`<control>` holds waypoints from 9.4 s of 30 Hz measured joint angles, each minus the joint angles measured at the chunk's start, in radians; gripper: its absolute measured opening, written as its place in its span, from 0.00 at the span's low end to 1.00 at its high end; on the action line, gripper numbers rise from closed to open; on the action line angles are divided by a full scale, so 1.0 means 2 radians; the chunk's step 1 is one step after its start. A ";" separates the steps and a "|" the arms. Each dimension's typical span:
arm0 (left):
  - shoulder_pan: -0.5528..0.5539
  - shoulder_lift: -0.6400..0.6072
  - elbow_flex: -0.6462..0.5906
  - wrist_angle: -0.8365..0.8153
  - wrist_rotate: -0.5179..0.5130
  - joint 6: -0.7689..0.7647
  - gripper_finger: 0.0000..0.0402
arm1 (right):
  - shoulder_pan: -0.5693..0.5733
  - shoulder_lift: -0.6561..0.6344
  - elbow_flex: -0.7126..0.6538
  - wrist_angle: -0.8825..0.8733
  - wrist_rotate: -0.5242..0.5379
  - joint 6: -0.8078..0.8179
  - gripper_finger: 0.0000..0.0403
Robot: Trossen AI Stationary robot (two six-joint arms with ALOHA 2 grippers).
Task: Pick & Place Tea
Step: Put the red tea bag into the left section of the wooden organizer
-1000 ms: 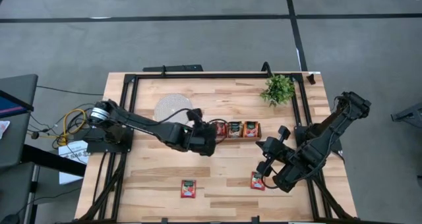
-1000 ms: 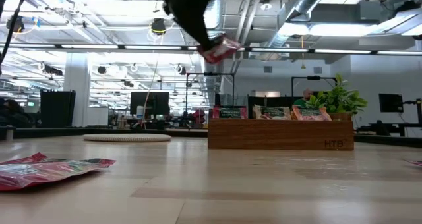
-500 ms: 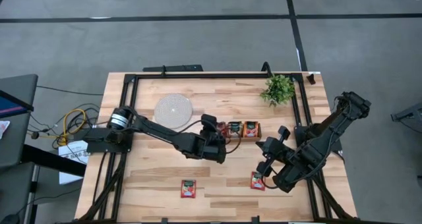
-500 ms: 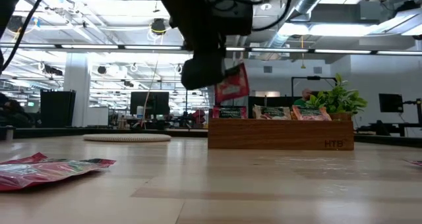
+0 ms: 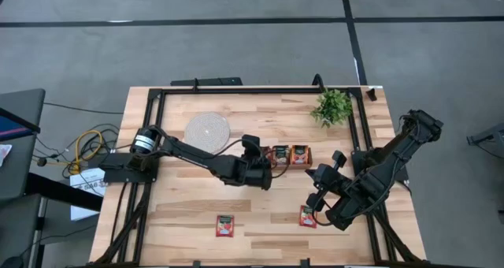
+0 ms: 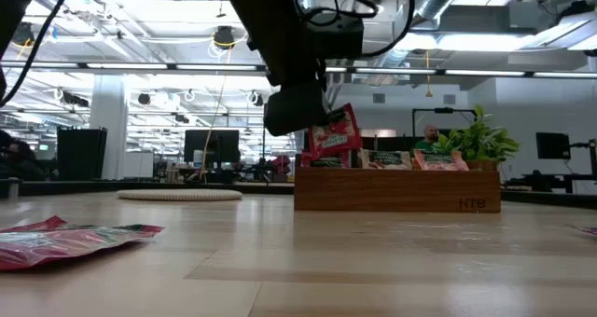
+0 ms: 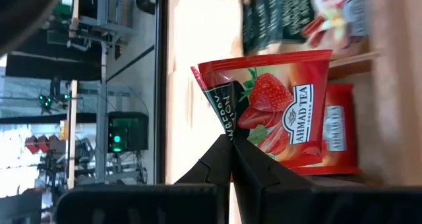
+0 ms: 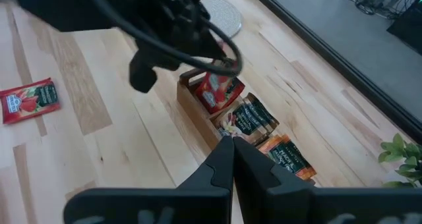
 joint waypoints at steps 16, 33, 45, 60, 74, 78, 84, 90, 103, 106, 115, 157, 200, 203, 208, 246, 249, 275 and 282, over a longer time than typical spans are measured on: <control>0.011 0.025 0.000 -0.030 0.022 -0.015 0.00 | 0.000 0.000 0.000 0.001 -0.001 0.000 0.00; 0.011 0.039 0.000 -0.033 -0.021 -0.001 0.00 | 0.000 0.000 0.000 0.002 -0.001 -0.005 0.00; 0.009 0.039 0.000 -0.032 -0.018 0.005 0.14 | 0.000 0.000 0.000 0.002 -0.001 -0.005 0.00; 0.013 0.033 0.136 -0.185 -0.001 -0.065 0.35 | 0.000 0.000 0.000 0.006 -0.001 -0.005 0.00; -0.015 0.027 0.219 -0.491 0.281 -0.274 0.34 | 0.003 0.000 0.000 0.011 -0.002 -0.013 0.00; -0.046 0.026 0.219 -0.467 0.331 -0.277 0.34 | 0.004 0.000 0.000 0.011 -0.005 -0.013 0.00; -0.090 0.026 0.212 -0.412 0.363 -0.294 0.34 | 0.011 0.000 0.000 0.011 -0.020 -0.013 0.00; -0.125 0.026 0.173 -0.386 0.372 -0.338 0.34 | 0.020 0.000 0.000 0.011 -0.026 -0.013 0.00; -0.185 0.026 0.119 -0.315 0.374 -0.421 0.34 | 0.034 0.000 0.000 0.011 -0.030 -0.014 0.00; -0.187 0.026 0.111 -0.296 0.374 -0.429 0.34 | 0.036 0.000 0.000 0.011 -0.029 -0.014 0.00; -0.184 0.026 0.075 -0.260 0.376 -0.434 0.34 | 0.036 0.000 0.000 0.011 -0.030 -0.014 0.00; -0.156 0.041 -0.003 -0.162 0.473 -0.399 0.06 | 0.036 0.000 0.000 0.015 -0.029 -0.013 0.00; -0.009 0.074 0.149 -0.135 -0.054 -0.083 0.00 | 0.036 0.000 0.000 0.024 -0.029 -0.014 0.00; -0.010 0.084 0.149 -0.135 -0.058 -0.052 0.00 | 0.036 0.000 0.000 0.028 -0.029 -0.021 0.00; -0.011 0.092 0.149 -0.145 -0.062 -0.048 0.00 | 0.036 0.000 0.000 0.027 -0.029 -0.022 0.00; -0.010 0.114 0.148 -0.161 -0.038 -0.107 0.00 | 0.036 0.000 0.000 0.026 -0.028 -0.035 0.00; -0.010 0.114 0.148 -0.161 -0.038 -0.107 0.03 | 0.036 0.000 0.000 0.026 -0.028 -0.035 0.00; -0.033 0.100 0.368 -0.467 0.071 -0.355 0.40 | 0.039 0.000 0.000 0.030 -0.207 -0.035 0.00; -0.061 0.088 0.363 -0.519 0.099 -0.479 0.40 | 0.063 0.000 0.000 0.068 -0.239 -0.051 0.00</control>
